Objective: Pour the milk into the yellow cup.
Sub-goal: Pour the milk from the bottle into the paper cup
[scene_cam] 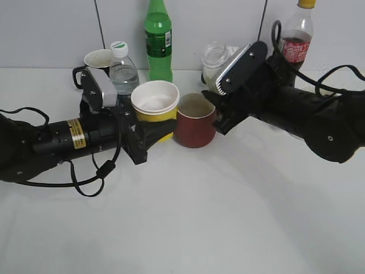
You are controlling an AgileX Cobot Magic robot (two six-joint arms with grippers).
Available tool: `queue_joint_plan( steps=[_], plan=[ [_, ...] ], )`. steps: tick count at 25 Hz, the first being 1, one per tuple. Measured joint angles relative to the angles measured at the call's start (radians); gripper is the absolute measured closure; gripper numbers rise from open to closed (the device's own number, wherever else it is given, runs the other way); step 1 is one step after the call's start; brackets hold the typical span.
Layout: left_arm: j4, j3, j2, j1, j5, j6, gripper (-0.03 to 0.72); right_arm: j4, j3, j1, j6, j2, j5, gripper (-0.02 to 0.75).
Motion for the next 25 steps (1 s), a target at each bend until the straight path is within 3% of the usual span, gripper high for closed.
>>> queue_joint_plan(
  steps=[12,25],
  plan=[
    [-0.001,0.000,-0.010,-0.094,0.068,-0.018,0.291,-0.035,-0.060,0.020,-0.365,-0.005,0.055,0.299],
    [0.007,-0.028,-0.010,-0.095,0.101,-0.026,0.291,-0.039,-0.060,0.020,-0.609,-0.005,0.056,0.299]
  ],
)
